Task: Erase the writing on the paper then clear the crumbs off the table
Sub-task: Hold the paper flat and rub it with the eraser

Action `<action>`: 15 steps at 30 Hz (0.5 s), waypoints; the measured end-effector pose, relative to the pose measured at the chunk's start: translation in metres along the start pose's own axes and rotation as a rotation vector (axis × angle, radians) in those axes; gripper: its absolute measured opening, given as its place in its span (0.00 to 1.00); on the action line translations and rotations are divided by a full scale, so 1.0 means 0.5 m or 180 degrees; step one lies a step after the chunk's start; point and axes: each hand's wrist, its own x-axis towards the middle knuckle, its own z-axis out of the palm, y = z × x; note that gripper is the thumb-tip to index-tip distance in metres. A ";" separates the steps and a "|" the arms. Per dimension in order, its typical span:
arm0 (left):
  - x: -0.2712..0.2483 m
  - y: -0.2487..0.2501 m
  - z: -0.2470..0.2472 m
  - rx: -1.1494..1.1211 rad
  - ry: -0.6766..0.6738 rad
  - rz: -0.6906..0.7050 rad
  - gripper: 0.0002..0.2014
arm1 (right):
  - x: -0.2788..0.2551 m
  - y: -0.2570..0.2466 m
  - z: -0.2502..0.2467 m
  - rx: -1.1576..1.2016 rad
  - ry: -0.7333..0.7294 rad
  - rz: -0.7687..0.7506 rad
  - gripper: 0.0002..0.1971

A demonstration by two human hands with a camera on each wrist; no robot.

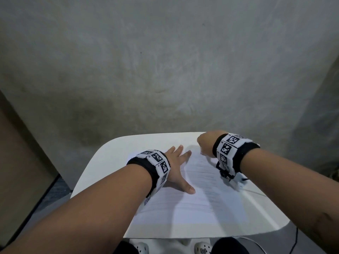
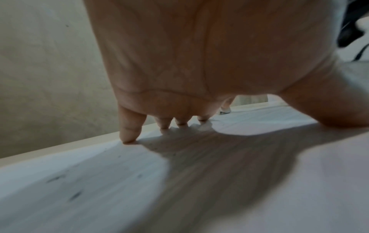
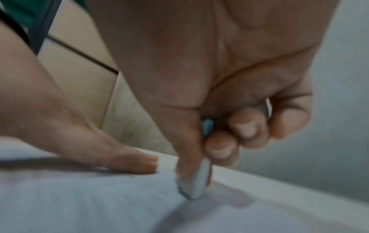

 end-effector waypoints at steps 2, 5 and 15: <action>-0.001 0.001 0.001 0.0007 0.0025 0.0012 0.63 | -0.011 -0.015 0.008 0.0031 0.0062 -0.0066 0.14; 0.002 0.001 -0.004 -0.0015 0.0033 0.0016 0.63 | -0.044 -0.044 0.001 0.0394 -0.0049 -0.0601 0.12; -0.004 0.009 -0.008 0.0013 -0.0014 -0.0036 0.61 | -0.048 -0.030 -0.027 0.0512 0.0111 -0.0388 0.10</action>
